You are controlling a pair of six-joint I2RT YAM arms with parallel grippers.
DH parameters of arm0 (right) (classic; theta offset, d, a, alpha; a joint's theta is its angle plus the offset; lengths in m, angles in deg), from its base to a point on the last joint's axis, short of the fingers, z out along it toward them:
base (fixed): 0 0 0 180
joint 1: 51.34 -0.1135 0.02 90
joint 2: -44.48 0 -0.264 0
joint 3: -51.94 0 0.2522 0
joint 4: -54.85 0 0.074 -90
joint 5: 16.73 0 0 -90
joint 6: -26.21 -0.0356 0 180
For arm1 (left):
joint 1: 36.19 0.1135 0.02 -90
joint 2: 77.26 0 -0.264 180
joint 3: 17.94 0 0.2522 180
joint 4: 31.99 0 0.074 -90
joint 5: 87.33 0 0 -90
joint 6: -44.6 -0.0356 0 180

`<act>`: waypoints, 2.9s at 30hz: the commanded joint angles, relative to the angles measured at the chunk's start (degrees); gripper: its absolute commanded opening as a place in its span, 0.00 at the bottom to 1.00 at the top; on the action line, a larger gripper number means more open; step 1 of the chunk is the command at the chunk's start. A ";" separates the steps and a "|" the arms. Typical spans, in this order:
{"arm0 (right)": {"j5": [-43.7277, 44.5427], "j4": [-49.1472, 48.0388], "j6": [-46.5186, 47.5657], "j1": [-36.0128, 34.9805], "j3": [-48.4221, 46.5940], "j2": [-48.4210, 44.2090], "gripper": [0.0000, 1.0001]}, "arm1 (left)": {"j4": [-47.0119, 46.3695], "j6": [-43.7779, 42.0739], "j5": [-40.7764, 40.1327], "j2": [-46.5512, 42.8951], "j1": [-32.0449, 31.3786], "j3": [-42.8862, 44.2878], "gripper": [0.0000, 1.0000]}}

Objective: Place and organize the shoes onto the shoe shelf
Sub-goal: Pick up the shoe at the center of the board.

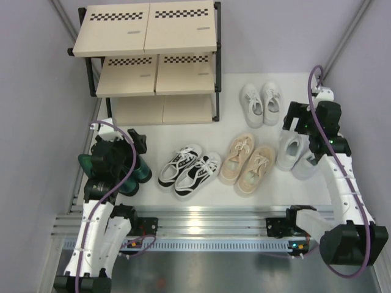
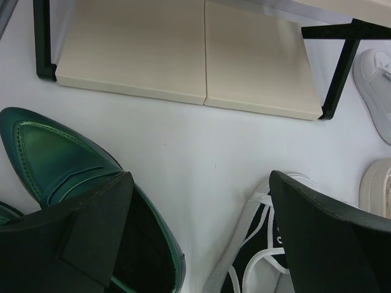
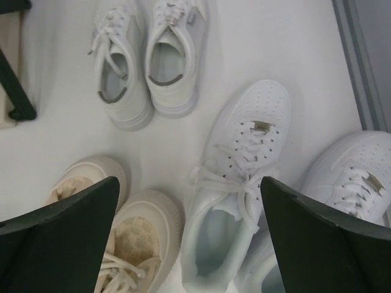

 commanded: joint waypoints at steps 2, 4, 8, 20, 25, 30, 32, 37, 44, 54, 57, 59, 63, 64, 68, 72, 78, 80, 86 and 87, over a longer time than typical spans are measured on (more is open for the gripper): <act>-12.83 2.84 8.02 0.55 -5.21 -0.62 0.99 | 0.04 5.02 0.07 0.45 0.30 2.76 0.98; -21.41 3.73 11.92 0.46 -5.22 -2.11 0.99 | 5.57 10.91 0.06 0.80 0.30 4.95 0.98; -32.87 7.85 29.52 -1.99 -4.07 -5.45 0.99 | 11.91 18.82 3.13 0.62 0.30 6.80 0.98; -45.02 6.92 37.96 -6.83 6.99 -6.25 0.99 | 19.47 23.14 -2.99 9.41 -0.31 11.20 0.97; -43.89 6.81 37.69 -6.74 6.74 -4.32 0.99 | 20.53 24.98 -11.69 13.53 -2.85 11.29 0.89; -43.36 7.25 39.00 -6.83 7.62 -4.32 0.99 | 20.35 27.62 -18.12 17.14 -6.46 9.80 0.80; -42.31 7.51 39.35 -6.83 7.44 -3.97 0.99 | 20.09 28.07 -20.32 19.95 -8.74 9.27 0.79; -41.07 8.39 40.06 -6.83 7.09 -3.52 0.99 | 18.16 28.59 -22.87 25.84 -9.71 6.64 0.65; -41.07 8.92 40.23 -6.74 7.27 -3.70 1.00 | 13.24 28.59 -25.87 28.31 -9.72 2.24 0.56; -41.16 9.45 40.06 -6.04 7.09 -4.40 0.99 | 8.92 22.89 -23.76 24.55 -9.80 2.85 0.00; -41.25 9.62 39.97 -5.16 6.83 -4.58 0.99 | 9.45 20.34 -21.31 18.49 -10.42 4.43 0.00; -41.25 9.62 40.06 -4.73 6.74 -4.58 0.99 | 9.54 18.58 -18.85 15.84 -10.51 5.92 0.00; -41.33 9.71 39.88 -4.63 6.74 -4.76 0.99 | 10.24 14.63 -12.70 11.44 -10.51 7.33 0.00; -41.33 9.71 39.80 -4.55 6.65 -4.84 0.99 | 10.42 14.27 -12.25 11.17 -10.51 7.42 0.00; -41.25 9.71 39.79 -4.37 6.74 -4.93 0.99 | 10.60 12.60 -9.70 11.17 -10.51 7.86 0.00; -41.33 9.71 39.62 -4.19 6.83 -5.11 0.99 | 10.33 7.95 -6.27 14.50 -10.51 11.01 0.00; -41.33 10.06 39.71 -4.02 7.09 -5.64 0.99 | 8.76 -1.45 -2.93 20.04 -10.51 15.68 0.00; -41.25 10.06 39.79 -3.84 7.09 -5.81 0.99 | 7.79 -4.96 -1.61 22.14 -10.51 16.56 0.00; -41.51 10.50 40.15 -3.75 7.18 -5.99 0.99 | 4.10 -15.07 3.22 29.08 -10.42 20.15 0.00; -41.94 10.59 40.23 -3.67 7.09 -6.07 0.99 | 3.66 -16.31 3.14 30.06 -10.16 20.86 0.00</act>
